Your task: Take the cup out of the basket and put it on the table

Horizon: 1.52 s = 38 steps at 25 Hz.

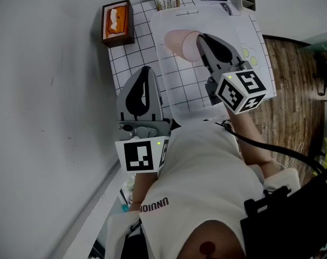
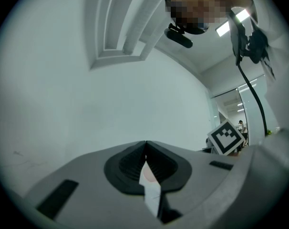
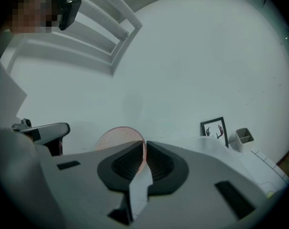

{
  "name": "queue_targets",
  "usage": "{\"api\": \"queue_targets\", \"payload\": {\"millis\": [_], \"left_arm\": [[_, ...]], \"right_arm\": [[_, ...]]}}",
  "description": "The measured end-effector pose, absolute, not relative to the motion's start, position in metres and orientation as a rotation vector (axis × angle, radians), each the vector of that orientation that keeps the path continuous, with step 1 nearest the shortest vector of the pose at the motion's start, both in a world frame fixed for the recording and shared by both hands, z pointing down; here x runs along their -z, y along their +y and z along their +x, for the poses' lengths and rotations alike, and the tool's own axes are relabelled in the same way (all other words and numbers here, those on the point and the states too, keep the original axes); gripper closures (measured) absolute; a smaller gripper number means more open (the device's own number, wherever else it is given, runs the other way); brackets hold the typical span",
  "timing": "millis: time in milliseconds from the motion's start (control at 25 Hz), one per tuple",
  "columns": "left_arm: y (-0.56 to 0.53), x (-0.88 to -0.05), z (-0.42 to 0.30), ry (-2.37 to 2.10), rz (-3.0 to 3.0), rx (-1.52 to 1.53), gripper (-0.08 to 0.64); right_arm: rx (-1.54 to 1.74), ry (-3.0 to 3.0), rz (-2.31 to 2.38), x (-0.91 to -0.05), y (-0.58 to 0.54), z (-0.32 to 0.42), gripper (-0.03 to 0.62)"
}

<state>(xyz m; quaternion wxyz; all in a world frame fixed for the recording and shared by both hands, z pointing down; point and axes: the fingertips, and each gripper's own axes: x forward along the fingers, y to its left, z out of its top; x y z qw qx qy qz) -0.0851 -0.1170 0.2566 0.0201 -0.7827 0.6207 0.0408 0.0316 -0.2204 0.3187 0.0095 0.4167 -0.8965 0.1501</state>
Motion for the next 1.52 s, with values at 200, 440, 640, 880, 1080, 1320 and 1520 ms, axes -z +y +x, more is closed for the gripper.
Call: {"api": "queue_targets", "payload": {"millis": [200, 440, 640, 880, 1080, 1320, 1520], "left_arm": [[-0.117, -0.256, -0.085, 1.925, -2.426, -0.128, 0.546], [-0.117, -0.257, -0.085, 1.923, -2.428, -0.126, 0.546], [-0.117, -0.255, -0.086, 1.92, -2.423, -0.127, 0.546], [-0.117, -0.254, -0.086, 1.916, -2.421, -0.127, 0.546], [-0.117, -0.254, -0.086, 1.914, -2.421, -0.129, 0.546], [-0.117, -0.255, -0.086, 1.919, -2.423, -0.126, 0.546], [-0.117, -0.255, -0.086, 1.921, -2.424, -0.131, 0.546]], "right_arm": [[-0.457, -2.818, 1.316, -0.313, -0.22, 0.033, 0.554], [-0.438, -2.825, 1.337, -0.309, -0.221, 0.034, 0.554], [-0.422, -2.834, 1.341, -0.307, -0.221, 0.033, 0.555], [-0.393, -2.851, 1.368, -0.3, -0.22, 0.035, 0.555], [-0.381, -2.859, 1.392, -0.297, -0.221, 0.037, 0.555], [-0.38, -2.86, 1.394, -0.297, -0.22, 0.037, 0.555], [-0.376, -2.855, 1.407, -0.297, -0.221, 0.039, 0.555]]}}
